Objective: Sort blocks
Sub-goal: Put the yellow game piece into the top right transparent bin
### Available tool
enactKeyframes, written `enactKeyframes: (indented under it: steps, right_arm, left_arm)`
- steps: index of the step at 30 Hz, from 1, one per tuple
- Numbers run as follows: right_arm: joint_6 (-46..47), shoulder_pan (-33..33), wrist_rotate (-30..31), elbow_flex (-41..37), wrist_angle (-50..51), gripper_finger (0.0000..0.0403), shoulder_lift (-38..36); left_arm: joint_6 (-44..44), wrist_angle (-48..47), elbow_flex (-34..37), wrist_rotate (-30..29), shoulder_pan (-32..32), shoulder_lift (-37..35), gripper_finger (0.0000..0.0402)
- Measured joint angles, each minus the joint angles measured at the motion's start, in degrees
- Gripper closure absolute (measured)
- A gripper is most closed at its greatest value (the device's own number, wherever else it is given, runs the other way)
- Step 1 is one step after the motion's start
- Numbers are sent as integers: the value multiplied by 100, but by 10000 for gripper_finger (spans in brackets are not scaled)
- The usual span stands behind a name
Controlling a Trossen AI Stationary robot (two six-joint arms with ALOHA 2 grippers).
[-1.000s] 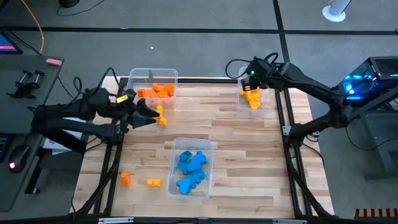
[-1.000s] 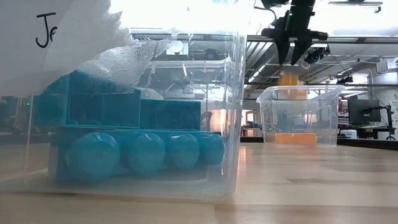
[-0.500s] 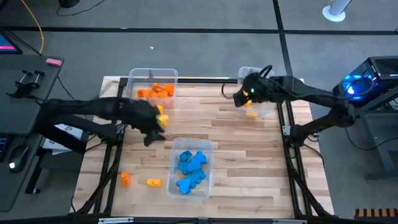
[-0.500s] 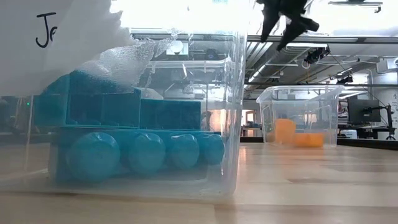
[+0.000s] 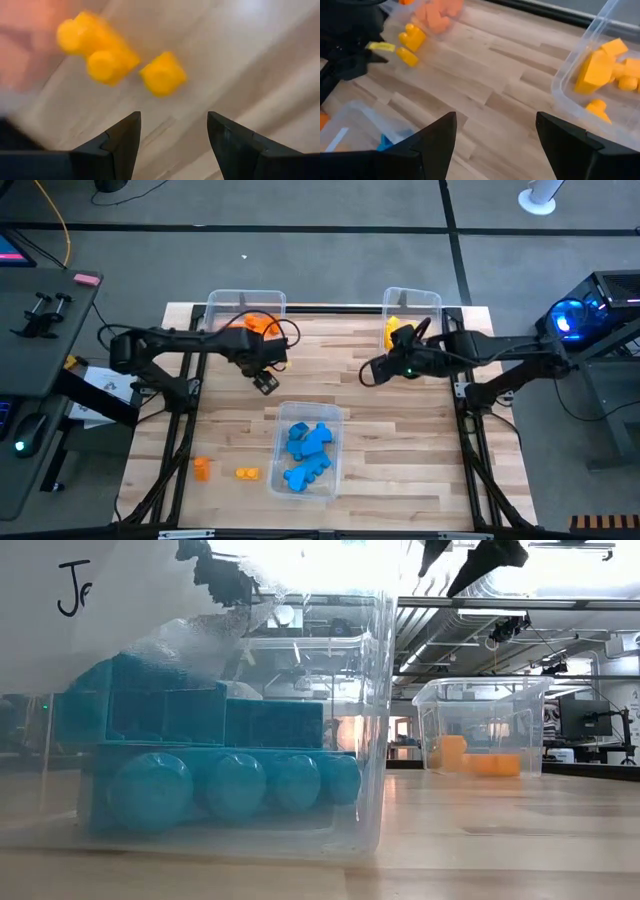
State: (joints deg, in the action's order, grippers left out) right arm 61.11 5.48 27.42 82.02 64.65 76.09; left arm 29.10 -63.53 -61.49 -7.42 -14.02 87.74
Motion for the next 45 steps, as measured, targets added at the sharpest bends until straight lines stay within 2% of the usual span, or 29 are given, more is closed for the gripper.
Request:
enactKeyframes:
  steps: [6,9,16,21,24,31,36,45]
  right_arm:
    - [351,310,208,0,183,133,0]
    - [345,336,208,0,202,133,0]
    - [342,332,176,0,210,133,0]
    - [309,330,151,0,241,133,0]
    - [305,315,151,0,240,133,0]
    - [294,315,153,0,242,133,0]
    - [294,315,153,0,242,133,0]
    - [312,315,148,0,240,133,0]
  left_arm:
    - [1122,103,2,-892,182,97,188]
    - [1357,394,114,-833,204,93,188]
    - [3122,1074,1041,-1022,703,-214,188]
    - [4083,1992,1575,-1642,1107,-520,188]
    - [4243,2475,1765,-2001,1201,-541,188]
    - [4582,2433,1792,-2319,1301,-405,188]
    - [4535,2477,1794,-2380,1275,-209,188]
    - [4469,3166,1797,-2530,1275,377,188]
